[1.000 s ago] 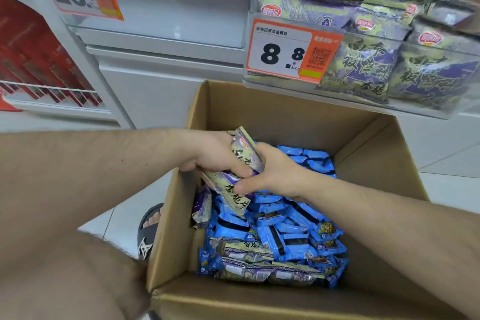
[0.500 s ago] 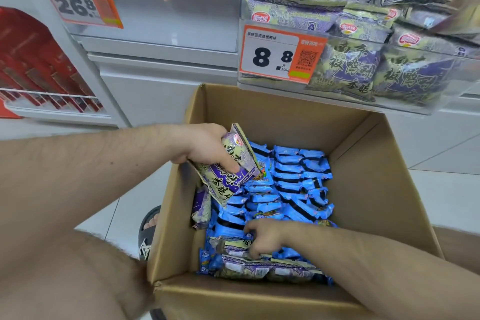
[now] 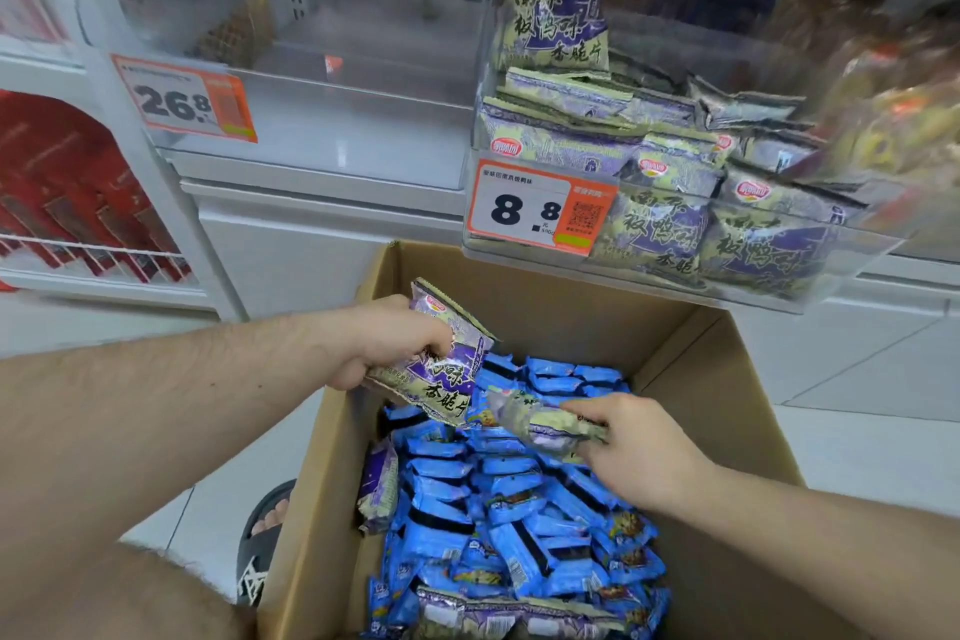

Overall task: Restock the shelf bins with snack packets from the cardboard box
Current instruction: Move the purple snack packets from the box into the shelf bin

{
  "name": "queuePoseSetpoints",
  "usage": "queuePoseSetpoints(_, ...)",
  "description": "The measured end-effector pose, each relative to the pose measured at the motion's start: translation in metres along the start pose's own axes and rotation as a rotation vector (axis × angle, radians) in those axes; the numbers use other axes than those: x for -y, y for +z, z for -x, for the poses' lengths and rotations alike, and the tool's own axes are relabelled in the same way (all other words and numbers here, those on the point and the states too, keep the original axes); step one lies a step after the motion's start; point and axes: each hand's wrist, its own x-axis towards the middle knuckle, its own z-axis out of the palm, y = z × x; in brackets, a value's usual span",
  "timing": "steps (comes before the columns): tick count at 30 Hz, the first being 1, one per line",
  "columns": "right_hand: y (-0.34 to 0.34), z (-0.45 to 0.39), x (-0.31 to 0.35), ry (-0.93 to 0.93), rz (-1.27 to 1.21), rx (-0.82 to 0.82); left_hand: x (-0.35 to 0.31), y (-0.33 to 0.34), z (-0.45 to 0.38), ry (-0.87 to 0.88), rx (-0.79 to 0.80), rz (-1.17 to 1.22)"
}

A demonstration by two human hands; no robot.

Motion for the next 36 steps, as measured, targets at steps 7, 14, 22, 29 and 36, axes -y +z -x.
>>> queuePoseSetpoints(7,-0.002,0.023,-0.009,-0.43,-0.153,-0.737,0.006,0.029,0.003,-0.068,0.174,0.323)
queuePoseSetpoints(14,0.006,0.02,0.007,-0.435,-0.068,-0.754,0.01,0.066,0.01,-0.026,0.234,0.661)
queuePoseSetpoints(22,0.001,0.029,0.008,-0.531,-0.028,-0.675,-0.003,0.067,0.029,0.111,0.295,0.673)
queuePoseSetpoints(29,-0.029,0.03,0.025,-0.416,-0.445,-0.567,-0.012,0.058,0.03,0.207,0.204,0.606)
queuePoseSetpoints(36,-0.052,0.03,0.026,-0.117,-0.894,-0.137,-0.022,0.06,0.055,0.34,0.279,0.43)
